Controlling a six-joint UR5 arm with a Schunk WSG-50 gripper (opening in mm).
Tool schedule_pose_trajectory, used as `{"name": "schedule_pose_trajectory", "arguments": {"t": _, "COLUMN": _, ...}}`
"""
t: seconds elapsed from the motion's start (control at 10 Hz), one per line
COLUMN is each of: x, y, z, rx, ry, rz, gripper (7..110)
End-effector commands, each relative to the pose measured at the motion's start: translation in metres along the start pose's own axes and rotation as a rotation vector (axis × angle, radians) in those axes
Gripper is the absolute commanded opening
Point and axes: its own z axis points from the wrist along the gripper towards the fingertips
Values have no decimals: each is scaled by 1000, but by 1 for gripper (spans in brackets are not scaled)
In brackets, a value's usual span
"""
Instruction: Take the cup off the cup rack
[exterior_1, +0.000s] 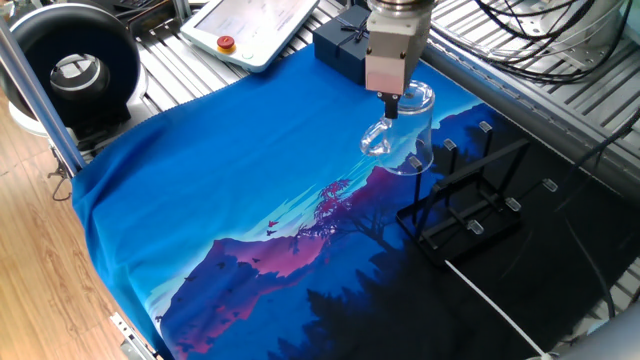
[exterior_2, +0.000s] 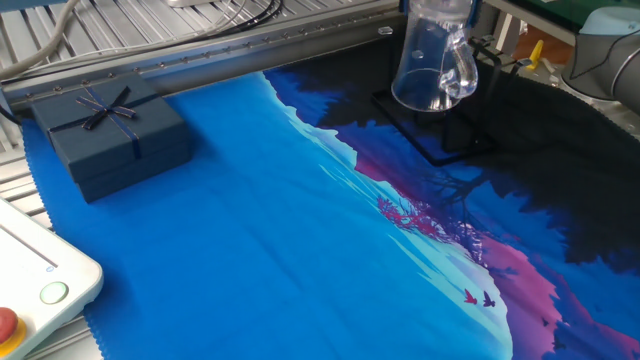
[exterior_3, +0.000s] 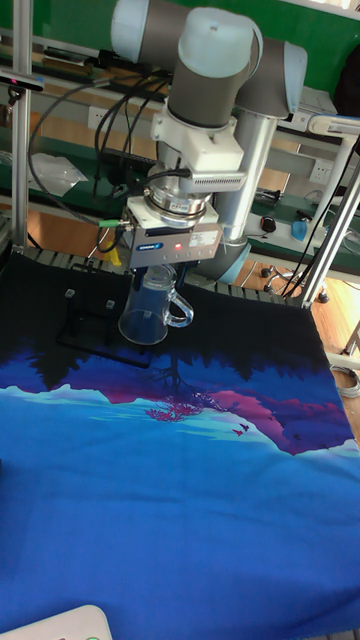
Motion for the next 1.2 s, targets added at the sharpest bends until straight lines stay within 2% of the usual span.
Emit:
{"name": "schedule_pose_trajectory", "arguments": {"t": 0.0, "x": 8, "y": 6, "z": -13, "rx": -19, "ry": 13, "rz": -9, "gripper": 66}}
{"name": "schedule_pose_trajectory", "arguments": {"t": 0.4, "x": 6, "y": 5, "z": -23, "rx": -28, "ry": 17, "rz": -17, "gripper": 66}}
{"name": "schedule_pose_trajectory", "arguments": {"t": 0.6, "x": -2, "y": 4, "z": -28, "rx": -29, "ry": 20, "rz": -20, "gripper": 66}}
{"name": "schedule_pose_trajectory", "arguments": {"t": 1.1, "x": -56, "y": 4, "z": -14, "rx": -36, "ry": -39, "rz": -21, "gripper": 66}}
